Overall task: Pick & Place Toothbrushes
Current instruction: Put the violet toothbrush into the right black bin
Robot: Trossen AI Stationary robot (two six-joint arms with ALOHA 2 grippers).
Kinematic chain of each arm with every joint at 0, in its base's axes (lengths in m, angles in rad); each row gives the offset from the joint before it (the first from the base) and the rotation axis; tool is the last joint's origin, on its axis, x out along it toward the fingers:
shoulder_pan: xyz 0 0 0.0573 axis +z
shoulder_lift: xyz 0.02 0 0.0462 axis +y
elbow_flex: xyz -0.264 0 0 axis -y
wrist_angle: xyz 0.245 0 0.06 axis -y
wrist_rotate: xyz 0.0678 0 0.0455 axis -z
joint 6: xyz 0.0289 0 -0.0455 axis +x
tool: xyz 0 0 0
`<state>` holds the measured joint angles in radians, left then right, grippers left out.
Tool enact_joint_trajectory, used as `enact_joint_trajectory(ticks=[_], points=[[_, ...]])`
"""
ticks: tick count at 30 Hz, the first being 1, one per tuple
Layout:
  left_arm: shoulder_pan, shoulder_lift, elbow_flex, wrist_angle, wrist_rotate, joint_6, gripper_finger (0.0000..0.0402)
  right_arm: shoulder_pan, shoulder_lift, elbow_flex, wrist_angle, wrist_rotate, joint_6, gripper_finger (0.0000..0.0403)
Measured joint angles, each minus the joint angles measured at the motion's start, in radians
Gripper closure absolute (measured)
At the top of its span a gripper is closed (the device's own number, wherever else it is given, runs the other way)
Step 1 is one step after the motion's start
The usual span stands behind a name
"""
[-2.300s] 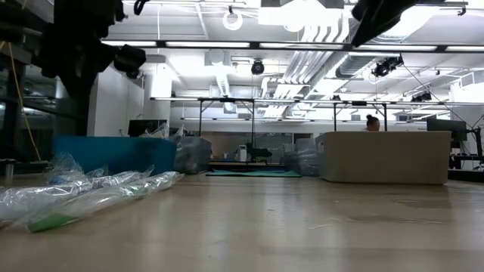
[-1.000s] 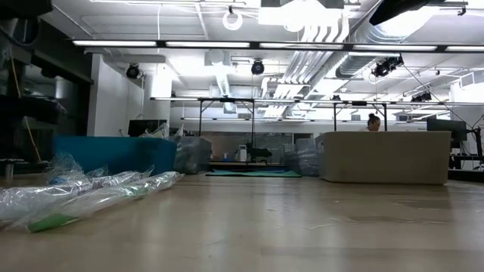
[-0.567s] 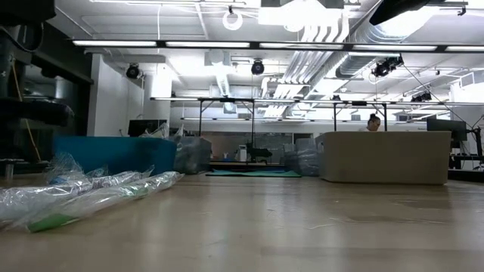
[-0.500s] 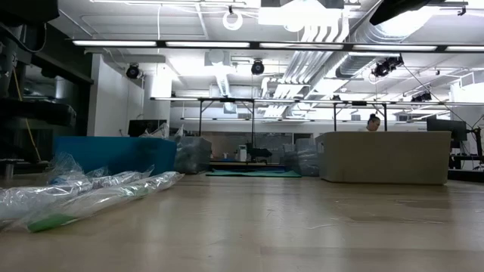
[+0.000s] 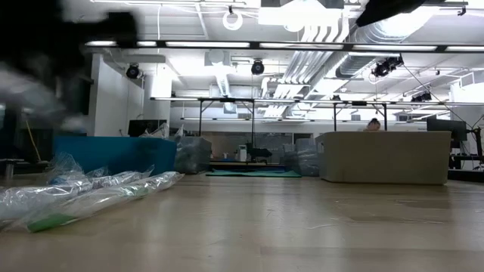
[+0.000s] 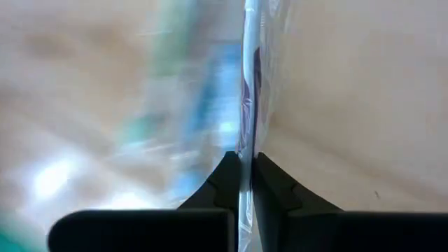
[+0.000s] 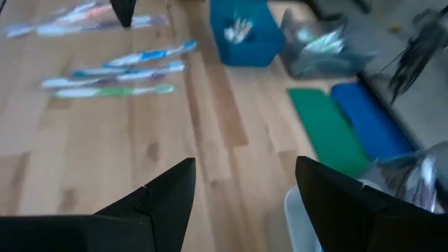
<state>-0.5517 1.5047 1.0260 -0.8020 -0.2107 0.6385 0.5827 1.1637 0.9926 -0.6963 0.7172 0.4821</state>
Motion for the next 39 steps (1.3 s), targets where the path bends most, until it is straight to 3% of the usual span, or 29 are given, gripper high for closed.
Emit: enact_joint_trajectory(ticks=[5, 10, 14, 19, 25, 30, 39], points=[[0.122, -0.001, 0.110, 0.133, -0.172, 0.118, 0.0389, 0.000, 0.000, -0.112, 0.171, 0.084, -0.067, 0.0162], [0.261, -0.001, 0.145, 0.403, -0.179, 0.298, 0.0389, 0.004, 0.000, -0.225, 0.345, 0.202, -0.121, 0.0162], [0.382, -0.001, 0.145, 0.610, -0.089, 0.379, 0.0389, 0.001, 0.002, -0.299, 0.546, 0.253, -0.263, 0.0162], [0.537, -0.001, 0.145, 0.787, 0.127, 0.352, 0.0389, -0.053, 0.007, -0.397, 0.923, 0.234, -0.538, 0.0162], [0.707, 0.039, 0.145, 0.956, 0.421, 0.228, 0.0389, -0.201, 0.007, -0.462, 1.312, 0.050, -0.821, 0.0162], [0.806, 0.105, 0.145, 1.084, 0.616, 0.125, 0.0389, -0.367, 0.006, -0.464, 1.427, -0.170, -0.890, 0.0162], [0.888, 0.161, 0.145, 1.181, 0.705, 0.089, 0.0389, -0.602, 0.006, -0.464, 1.495, -0.489, -0.818, 0.0162]])
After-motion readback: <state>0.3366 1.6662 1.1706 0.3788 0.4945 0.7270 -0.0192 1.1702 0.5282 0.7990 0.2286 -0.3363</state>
